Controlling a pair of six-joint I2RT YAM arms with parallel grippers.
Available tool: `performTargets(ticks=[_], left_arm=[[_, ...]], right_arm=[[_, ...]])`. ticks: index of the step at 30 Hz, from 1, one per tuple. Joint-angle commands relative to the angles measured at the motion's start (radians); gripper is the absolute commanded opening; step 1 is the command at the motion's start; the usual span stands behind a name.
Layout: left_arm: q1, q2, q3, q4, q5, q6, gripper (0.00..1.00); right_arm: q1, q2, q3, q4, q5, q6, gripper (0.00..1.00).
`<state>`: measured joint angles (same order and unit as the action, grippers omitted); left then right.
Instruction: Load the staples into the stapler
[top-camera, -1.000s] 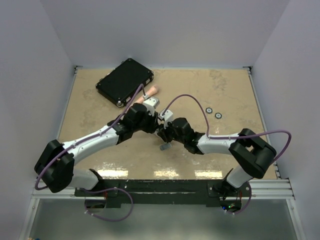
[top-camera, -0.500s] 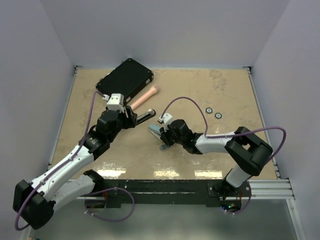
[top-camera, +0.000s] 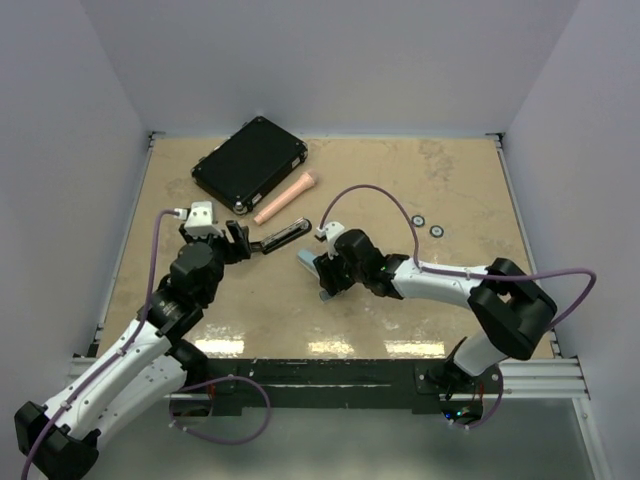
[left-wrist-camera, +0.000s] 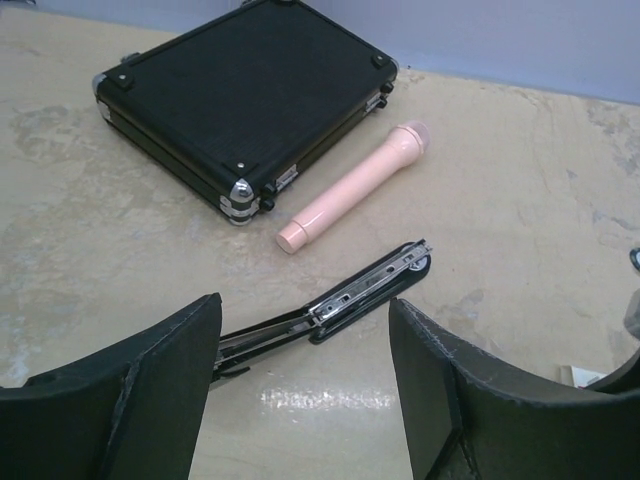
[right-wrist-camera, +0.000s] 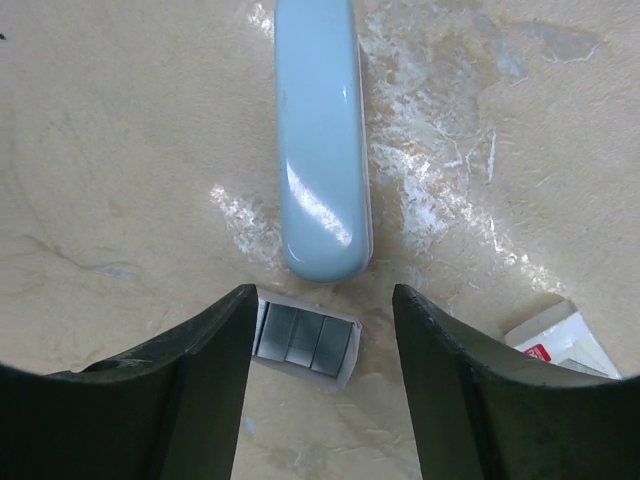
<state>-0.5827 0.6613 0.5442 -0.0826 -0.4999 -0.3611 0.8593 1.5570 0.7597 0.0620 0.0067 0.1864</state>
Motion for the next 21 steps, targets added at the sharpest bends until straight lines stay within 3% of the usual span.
performTargets(ticks=[1,8,21], left_arm=[[0.006,-0.012,0.003,0.055,-0.061,0.079,0.73],[0.006,-0.015,-0.007,0.113,-0.097,0.155,0.73],[0.006,-0.037,-0.030,0.142,-0.071,0.148,0.73]], right_arm=[[0.007,-0.057,0.125,-0.197,0.025,0.028,0.62],[0.007,0.001,0.341,-0.425,0.050,-0.033,0.59],[0.007,0.175,0.523,-0.562,0.038,-0.085,0.56]])
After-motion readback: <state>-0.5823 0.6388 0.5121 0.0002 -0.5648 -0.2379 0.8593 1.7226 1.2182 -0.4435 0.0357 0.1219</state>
